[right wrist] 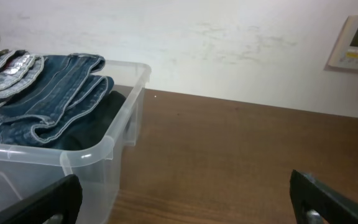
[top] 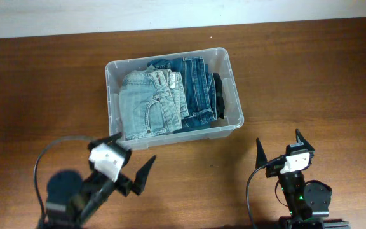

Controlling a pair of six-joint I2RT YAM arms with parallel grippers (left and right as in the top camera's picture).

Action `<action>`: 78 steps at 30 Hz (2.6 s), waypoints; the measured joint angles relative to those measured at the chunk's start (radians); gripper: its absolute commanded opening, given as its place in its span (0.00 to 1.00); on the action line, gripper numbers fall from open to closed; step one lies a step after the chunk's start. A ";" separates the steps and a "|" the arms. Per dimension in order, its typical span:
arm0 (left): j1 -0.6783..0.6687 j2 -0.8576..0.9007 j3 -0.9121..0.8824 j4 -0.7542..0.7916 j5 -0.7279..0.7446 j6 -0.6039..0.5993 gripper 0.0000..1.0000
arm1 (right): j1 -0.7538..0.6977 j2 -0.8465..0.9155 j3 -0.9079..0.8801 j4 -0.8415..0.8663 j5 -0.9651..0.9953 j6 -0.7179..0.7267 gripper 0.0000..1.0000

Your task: Pack container

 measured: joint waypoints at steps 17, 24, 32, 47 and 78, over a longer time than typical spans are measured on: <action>0.235 -0.397 -0.459 0.379 -0.003 -0.015 0.99 | 0.000 0.000 0.000 0.000 0.000 0.000 0.98; 0.235 -0.442 -0.514 0.395 -0.029 -0.015 0.99 | 0.000 0.000 0.000 0.000 0.000 0.000 0.98; 0.235 -0.447 -0.560 0.395 -0.122 -0.015 0.99 | 0.000 0.000 0.000 0.000 0.000 0.000 0.98; 0.235 -0.448 -0.595 0.392 -0.206 -0.015 0.99 | 0.000 0.000 0.000 0.000 0.000 0.000 0.98; 0.266 -0.448 -0.595 0.389 -0.252 -0.015 0.99 | 0.000 0.000 0.000 0.000 0.000 -0.001 0.98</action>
